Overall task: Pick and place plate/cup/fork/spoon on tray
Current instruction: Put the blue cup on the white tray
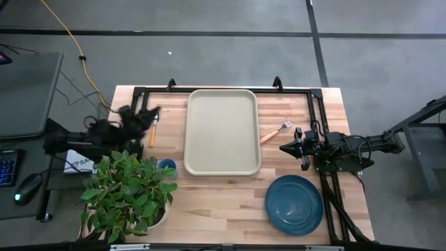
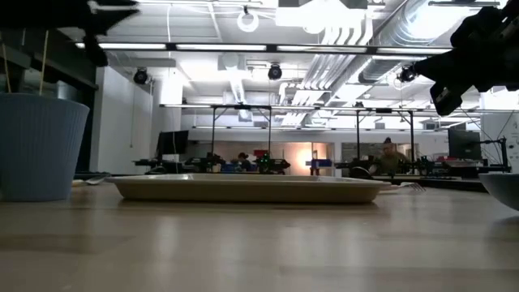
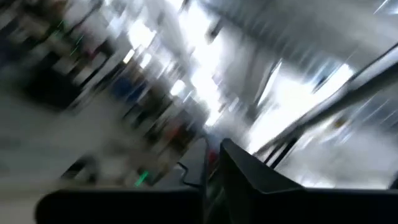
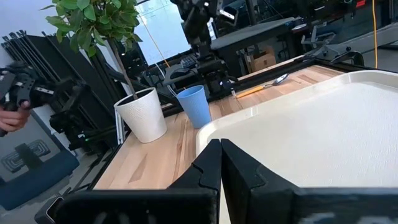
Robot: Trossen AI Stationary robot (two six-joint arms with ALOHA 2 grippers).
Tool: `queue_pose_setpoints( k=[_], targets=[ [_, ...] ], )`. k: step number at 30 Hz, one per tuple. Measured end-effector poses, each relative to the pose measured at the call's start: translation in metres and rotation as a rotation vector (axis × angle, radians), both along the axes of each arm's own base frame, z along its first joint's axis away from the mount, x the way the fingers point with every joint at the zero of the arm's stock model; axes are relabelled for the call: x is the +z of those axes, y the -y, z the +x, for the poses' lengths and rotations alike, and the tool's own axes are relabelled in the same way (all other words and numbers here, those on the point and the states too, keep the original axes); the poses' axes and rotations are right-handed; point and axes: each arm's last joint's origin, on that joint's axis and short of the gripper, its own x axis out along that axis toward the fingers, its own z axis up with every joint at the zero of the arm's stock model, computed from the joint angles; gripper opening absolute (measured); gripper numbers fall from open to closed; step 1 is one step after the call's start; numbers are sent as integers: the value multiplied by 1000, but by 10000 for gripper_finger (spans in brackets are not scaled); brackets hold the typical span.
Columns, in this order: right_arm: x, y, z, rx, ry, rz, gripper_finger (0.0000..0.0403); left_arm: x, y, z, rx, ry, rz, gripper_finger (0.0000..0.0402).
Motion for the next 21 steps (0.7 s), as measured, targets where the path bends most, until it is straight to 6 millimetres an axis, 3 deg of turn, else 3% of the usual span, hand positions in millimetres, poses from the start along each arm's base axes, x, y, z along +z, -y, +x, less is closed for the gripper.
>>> queue_pose_setpoints(
  k=[8, 12, 16, 21],
  targets=[
    [0, 0, 0, 0, 0, 0, 0, 51, -8, 58, 6, -449, -110, 147],
    [0, 0, 0, 0, 0, 0, 0, 68, -23, 72, 88, -760, -210, 192],
    [0, 0, 0, 0, 1, 0, 0, 58, -44, 74, 176, -1085, -452, 220],
    [0, 0, 0, 0, 1, 0, 0, 17, -61, 67, 264, -1407, -768, 225]
  ],
)
